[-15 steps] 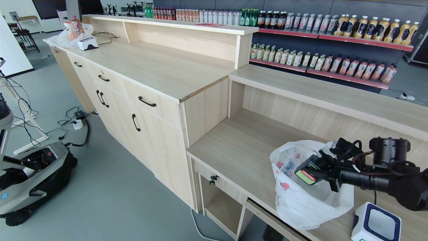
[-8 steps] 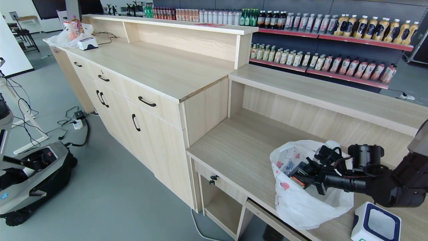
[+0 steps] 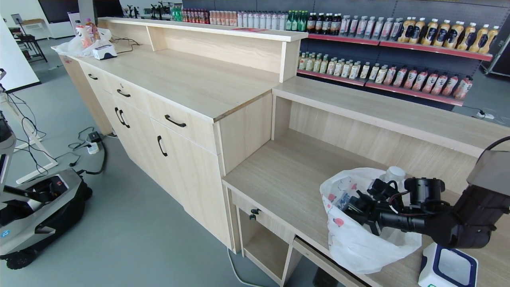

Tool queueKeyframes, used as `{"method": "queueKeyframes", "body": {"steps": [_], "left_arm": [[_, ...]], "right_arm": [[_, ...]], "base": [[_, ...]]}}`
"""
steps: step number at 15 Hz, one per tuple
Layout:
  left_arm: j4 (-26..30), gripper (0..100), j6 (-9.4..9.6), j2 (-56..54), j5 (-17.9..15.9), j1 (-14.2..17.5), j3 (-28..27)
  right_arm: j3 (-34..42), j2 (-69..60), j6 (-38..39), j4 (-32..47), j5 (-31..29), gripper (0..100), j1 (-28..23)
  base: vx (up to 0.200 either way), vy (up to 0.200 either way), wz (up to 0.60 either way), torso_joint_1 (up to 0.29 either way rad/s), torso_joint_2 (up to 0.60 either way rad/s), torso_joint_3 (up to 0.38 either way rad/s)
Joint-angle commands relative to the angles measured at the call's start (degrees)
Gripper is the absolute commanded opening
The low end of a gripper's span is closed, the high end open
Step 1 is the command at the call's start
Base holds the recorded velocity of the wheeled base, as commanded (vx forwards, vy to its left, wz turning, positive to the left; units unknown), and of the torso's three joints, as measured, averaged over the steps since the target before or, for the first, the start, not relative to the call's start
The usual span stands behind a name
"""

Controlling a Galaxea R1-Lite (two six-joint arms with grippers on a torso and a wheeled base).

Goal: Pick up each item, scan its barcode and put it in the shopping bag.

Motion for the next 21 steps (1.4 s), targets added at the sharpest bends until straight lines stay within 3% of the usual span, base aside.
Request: {"method": "queueKeyframes", "body": {"steps": [1, 6, 7, 12, 16, 19, 21], "left_arm": [[0.00, 100, 0.00, -0.02, 0.00, 0.00, 0.00], [0.00, 100, 0.00, -0.02, 0.00, 0.00, 0.00], [0.00, 100, 0.00, -0.02, 0.00, 0.00, 0.00], [0.00, 100, 0.00, -0.02, 0.00, 0.00, 0.00], [0.00, 100, 0.00, -0.02, 0.00, 0.00, 0.00], [0.00, 100, 0.00, -0.02, 0.00, 0.00, 0.00], [0.00, 100, 0.00, -0.02, 0.00, 0.00, 0.00]], "right_arm": [[0.12, 0.48, -0.03, 0.30, -0.06, 0, 0.06], [0.82, -0.93, 0.85, 0.39, -0.06, 0, -0.12], [0.91, -1.63, 1.38, 0.39, -0.06, 100, -0.12], [2.05, -10.07, 7.70, 0.57, 0.03, 100, 0.14], [1.97, -26.06, 16.49, 7.51, 0.03, 100, 1.46], [1.26, -32.13, 18.87, 8.30, -0.67, 100, 1.38], [3.20, -39.16, 18.43, 8.56, -8.67, 100, -0.73]], "base": [[0.000, 0.000, 0.00, 0.000, 0.00, 0.000], [0.000, 0.000, 0.00, 0.000, 0.00, 0.000], [0.000, 0.000, 0.00, 0.000, 0.00, 0.000], [0.000, 0.000, 0.00, 0.000, 0.00, 0.000], [0.000, 0.000, 0.00, 0.000, 0.00, 0.000], [0.000, 0.000, 0.00, 0.000, 0.00, 0.000], [0.000, 0.000, 0.00, 0.000, 0.00, 0.000]]}}
